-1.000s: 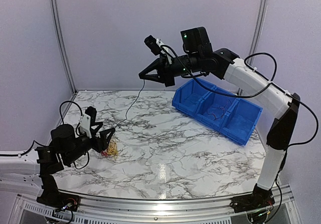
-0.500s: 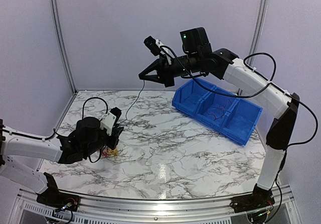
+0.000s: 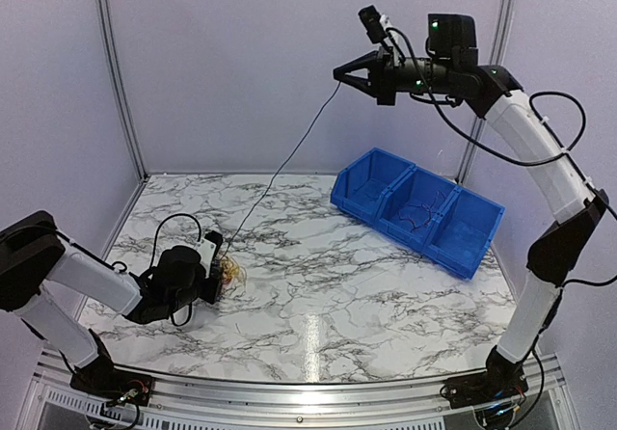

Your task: Untangle the cables

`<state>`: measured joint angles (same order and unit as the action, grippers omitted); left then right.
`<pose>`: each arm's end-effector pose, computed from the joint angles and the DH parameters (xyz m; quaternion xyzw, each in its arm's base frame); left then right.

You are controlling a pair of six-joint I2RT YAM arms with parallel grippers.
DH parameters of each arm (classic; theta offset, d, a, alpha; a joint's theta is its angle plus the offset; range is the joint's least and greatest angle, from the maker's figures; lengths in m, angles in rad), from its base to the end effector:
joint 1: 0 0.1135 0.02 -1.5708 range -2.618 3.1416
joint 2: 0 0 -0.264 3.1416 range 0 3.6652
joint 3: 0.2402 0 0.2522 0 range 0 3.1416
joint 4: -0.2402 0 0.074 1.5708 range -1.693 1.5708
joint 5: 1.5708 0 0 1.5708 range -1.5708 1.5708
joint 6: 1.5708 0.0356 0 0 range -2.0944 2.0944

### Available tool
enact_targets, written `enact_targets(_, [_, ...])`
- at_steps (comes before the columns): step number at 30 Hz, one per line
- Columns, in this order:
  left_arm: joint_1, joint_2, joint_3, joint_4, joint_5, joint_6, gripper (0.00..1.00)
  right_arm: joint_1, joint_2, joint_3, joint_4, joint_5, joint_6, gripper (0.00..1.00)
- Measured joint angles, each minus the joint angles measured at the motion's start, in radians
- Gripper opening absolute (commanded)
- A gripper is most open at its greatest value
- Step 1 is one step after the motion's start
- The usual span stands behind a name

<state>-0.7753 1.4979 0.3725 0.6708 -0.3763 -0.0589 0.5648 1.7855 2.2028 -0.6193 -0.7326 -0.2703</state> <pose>0.1925 -0.1703 0.1346 0.1994 0.8151 -0.0657 0.5399 0.3034 0.2205 0.5054 -0.5003 0.5694 0.3611 0.5432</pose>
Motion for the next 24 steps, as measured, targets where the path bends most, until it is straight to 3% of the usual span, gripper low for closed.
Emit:
enact_targets(9, [0.010, 0.138, 0.000, 0.085, -0.011, -0.076, 0.13, -0.137, -0.030, 0.109, 0.003, -0.051, 0.036, 0.00])
enact_targets(24, [0.014, 0.205, -0.016, 0.185, -0.025, -0.145, 0.14, -0.509, -0.108, 0.147, 0.132, -0.158, 0.193, 0.00])
